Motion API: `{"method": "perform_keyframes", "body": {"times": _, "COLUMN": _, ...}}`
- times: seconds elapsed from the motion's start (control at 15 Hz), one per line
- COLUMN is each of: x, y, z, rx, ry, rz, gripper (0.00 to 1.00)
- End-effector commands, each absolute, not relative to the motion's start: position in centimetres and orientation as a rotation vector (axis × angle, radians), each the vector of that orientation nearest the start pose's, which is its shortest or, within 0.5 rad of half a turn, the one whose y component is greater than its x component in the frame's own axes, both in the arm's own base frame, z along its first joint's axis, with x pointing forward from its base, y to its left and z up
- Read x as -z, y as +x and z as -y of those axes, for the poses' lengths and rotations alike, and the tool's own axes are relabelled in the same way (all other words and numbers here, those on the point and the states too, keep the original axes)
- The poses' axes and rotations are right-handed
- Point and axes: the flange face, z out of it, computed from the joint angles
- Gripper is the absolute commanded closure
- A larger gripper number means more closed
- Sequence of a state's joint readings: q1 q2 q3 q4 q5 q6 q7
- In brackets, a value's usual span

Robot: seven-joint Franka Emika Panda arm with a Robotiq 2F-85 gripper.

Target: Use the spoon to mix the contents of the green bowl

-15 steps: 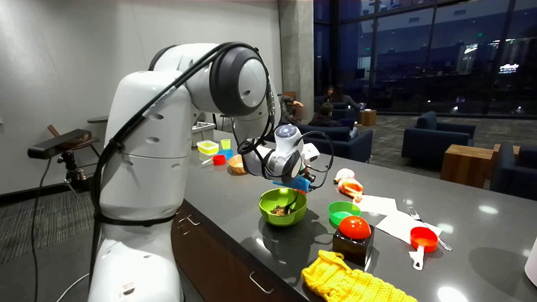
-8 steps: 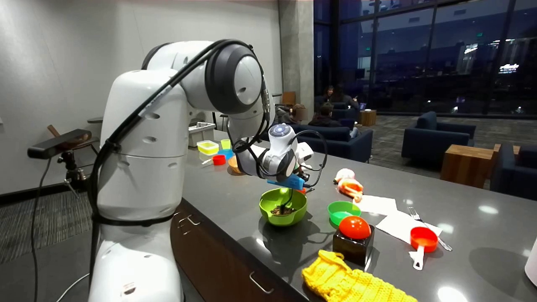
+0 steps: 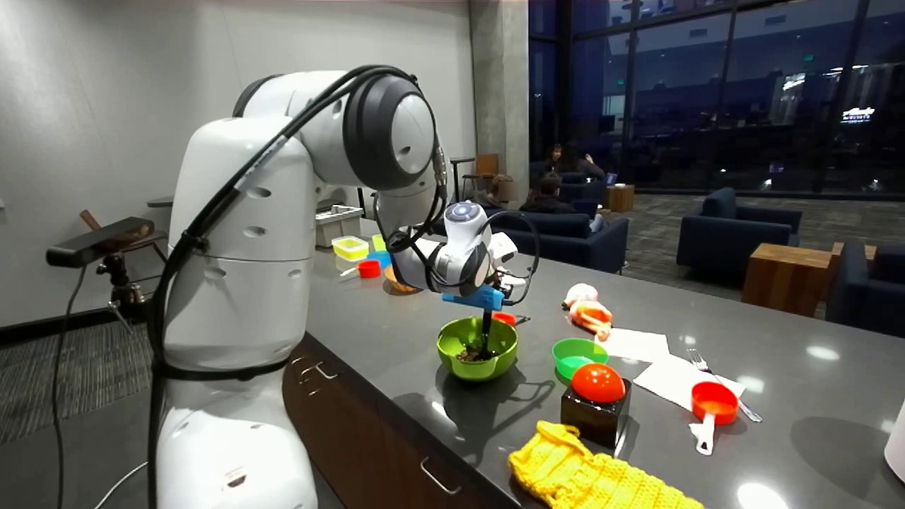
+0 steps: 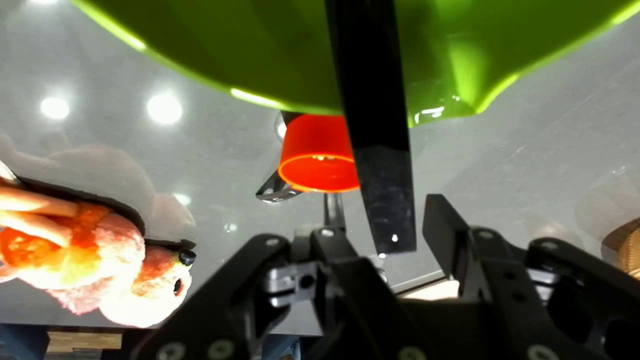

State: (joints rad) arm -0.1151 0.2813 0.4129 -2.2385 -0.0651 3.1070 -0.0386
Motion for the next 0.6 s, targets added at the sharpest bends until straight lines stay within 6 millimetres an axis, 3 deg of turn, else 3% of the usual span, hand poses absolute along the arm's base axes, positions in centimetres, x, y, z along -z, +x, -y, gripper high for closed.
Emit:
{"method": "perform_keyframes", "body": {"times": 0.0, "x": -33.5, "y": 57.8, "z": -19.2, "rx": 0.850, "ry": -2.825, "rz": 0.536, "gripper": 0.23}}
{"method": "perform_keyframes", "body": {"times": 0.2, "x": -34.1, "y": 59.0, "z": -21.5, "rx": 0.787, "ry": -2.871, "rz": 0.573, "gripper": 0.02}}
{"method": "perform_keyframes", "body": {"times": 0.53, "x": -34.1, "y": 59.9, "z": -24.5, "rx": 0.441, "ry": -3.109, "rz": 0.512, "gripper": 0.00}}
